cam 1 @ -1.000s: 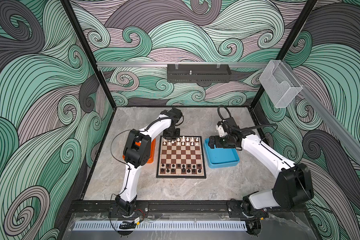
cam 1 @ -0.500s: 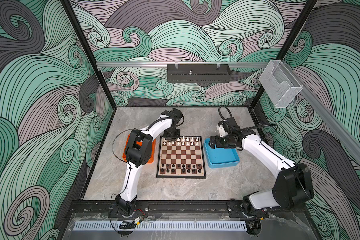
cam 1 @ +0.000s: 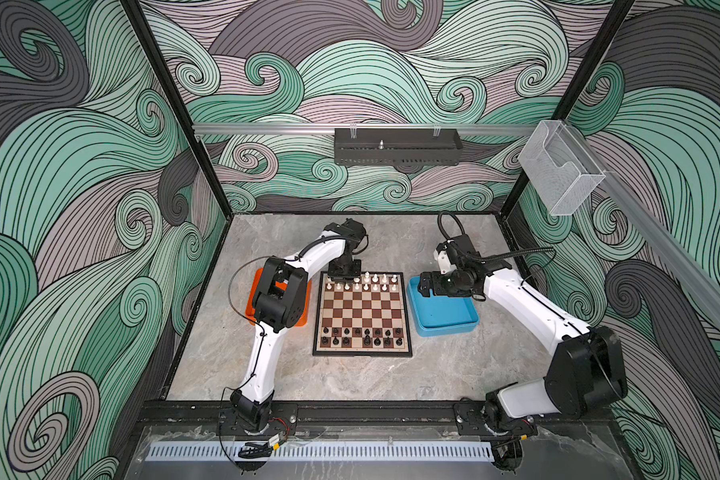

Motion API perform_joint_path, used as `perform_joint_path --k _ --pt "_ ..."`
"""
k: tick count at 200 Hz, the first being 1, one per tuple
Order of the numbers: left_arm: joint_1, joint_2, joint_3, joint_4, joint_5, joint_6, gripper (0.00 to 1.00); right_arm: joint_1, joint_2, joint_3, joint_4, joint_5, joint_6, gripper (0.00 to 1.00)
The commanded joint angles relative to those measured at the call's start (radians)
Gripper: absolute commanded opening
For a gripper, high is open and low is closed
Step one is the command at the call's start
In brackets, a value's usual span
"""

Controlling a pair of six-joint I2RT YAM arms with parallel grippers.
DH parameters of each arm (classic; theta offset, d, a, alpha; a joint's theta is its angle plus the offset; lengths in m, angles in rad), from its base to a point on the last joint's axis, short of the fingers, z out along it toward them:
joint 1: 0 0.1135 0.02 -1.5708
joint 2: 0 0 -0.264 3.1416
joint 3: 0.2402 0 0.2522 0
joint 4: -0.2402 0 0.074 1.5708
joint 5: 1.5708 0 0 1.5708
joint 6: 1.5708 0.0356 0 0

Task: Set up the chess pieces on the board
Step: 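Lower the white pawn onto the empty far-row square with the left gripper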

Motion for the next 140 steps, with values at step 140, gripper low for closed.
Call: perform_joint_path --k 140 --pt "-0.009 0.044 0.051 -0.001 0.001 -0.017 0.16 -0.013 0.009 -0.013 0.0 -0.012 -0.006 1.0"
